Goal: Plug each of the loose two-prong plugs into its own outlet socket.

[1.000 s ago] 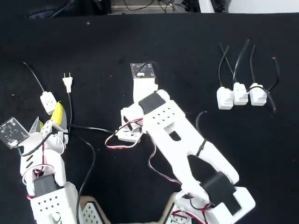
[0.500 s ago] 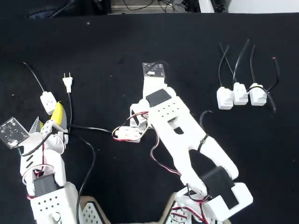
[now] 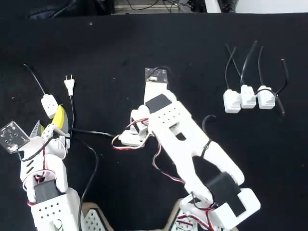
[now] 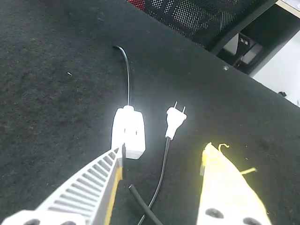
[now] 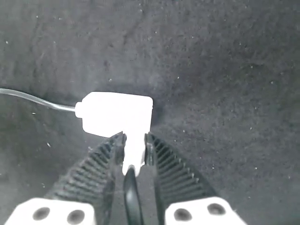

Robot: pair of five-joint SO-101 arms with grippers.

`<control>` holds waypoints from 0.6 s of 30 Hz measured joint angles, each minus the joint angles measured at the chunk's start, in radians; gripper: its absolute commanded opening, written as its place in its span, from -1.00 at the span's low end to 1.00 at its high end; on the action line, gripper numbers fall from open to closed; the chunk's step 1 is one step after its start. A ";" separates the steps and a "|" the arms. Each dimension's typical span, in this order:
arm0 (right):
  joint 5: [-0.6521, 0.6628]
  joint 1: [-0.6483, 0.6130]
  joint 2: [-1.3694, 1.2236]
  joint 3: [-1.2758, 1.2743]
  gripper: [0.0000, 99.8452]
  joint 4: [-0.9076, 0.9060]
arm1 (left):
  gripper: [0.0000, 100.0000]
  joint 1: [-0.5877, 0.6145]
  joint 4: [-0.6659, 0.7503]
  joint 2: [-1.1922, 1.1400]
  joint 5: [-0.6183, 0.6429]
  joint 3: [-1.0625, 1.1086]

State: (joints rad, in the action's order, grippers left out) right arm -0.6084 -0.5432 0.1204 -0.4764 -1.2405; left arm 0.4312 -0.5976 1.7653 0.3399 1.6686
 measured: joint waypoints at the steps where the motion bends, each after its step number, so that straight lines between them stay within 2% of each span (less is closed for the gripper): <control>1: 0.000 0.000 -0.002 0.000 -0.98 0.002 | -0.47 0.000 0.000 0.000 0.000 0.000; 18: -0.006 0.000 -0.064 0.006 -0.98 0.035 | -0.47 0.000 0.000 0.000 0.000 0.000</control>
State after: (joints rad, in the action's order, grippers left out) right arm -0.6145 -0.5432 0.0560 -0.4703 -1.2052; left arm 0.4312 -0.5976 1.7653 0.3399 1.6686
